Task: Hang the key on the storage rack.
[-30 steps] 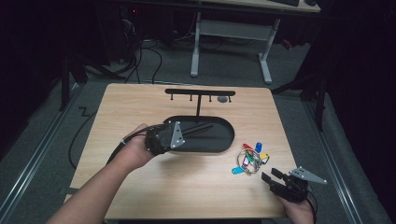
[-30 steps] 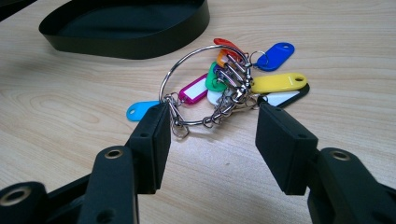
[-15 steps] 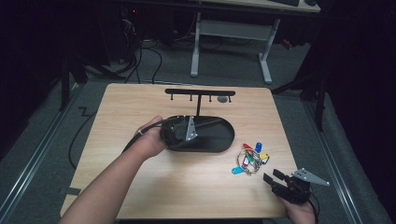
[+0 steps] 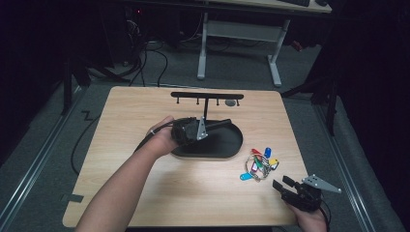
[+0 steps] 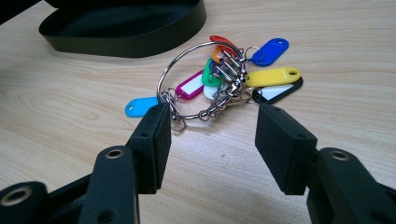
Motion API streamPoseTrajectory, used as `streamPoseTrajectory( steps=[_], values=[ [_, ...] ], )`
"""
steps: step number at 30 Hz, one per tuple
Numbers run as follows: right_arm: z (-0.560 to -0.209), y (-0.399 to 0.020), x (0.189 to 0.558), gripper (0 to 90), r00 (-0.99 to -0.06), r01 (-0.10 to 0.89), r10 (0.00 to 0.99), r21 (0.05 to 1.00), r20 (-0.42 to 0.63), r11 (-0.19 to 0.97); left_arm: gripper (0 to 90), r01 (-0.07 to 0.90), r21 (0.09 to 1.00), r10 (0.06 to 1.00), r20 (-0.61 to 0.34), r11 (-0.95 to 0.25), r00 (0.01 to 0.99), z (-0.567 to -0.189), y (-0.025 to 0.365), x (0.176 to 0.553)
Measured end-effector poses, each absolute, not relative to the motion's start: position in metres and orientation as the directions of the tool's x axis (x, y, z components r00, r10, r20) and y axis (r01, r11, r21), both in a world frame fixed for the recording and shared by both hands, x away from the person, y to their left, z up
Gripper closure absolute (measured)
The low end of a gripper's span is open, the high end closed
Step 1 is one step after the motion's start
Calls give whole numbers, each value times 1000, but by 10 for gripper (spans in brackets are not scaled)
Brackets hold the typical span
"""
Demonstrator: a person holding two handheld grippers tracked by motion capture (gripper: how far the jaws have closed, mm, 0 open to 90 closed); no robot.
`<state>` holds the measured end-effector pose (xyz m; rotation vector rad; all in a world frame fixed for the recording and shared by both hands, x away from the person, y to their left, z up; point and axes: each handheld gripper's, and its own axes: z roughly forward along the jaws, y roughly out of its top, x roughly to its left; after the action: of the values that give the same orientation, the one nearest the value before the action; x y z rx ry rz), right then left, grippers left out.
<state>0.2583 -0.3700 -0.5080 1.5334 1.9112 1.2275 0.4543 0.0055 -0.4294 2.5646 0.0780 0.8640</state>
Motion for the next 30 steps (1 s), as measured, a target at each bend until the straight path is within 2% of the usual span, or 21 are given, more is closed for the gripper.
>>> streamPoseTrajectory(
  steps=[22, 30],
  values=[
    [-510, -372, 258, 467, -309, 582, 927, 813, 214, 7, 739, -147, 347, 98, 599, -926, 795, -455, -7, 475],
    [-511, -371, 259, 467, -309, 586, 927, 810, 214, 9, 733, -118, 343, 109, 576, -932, 810, -465, 0, 477]
  ],
)
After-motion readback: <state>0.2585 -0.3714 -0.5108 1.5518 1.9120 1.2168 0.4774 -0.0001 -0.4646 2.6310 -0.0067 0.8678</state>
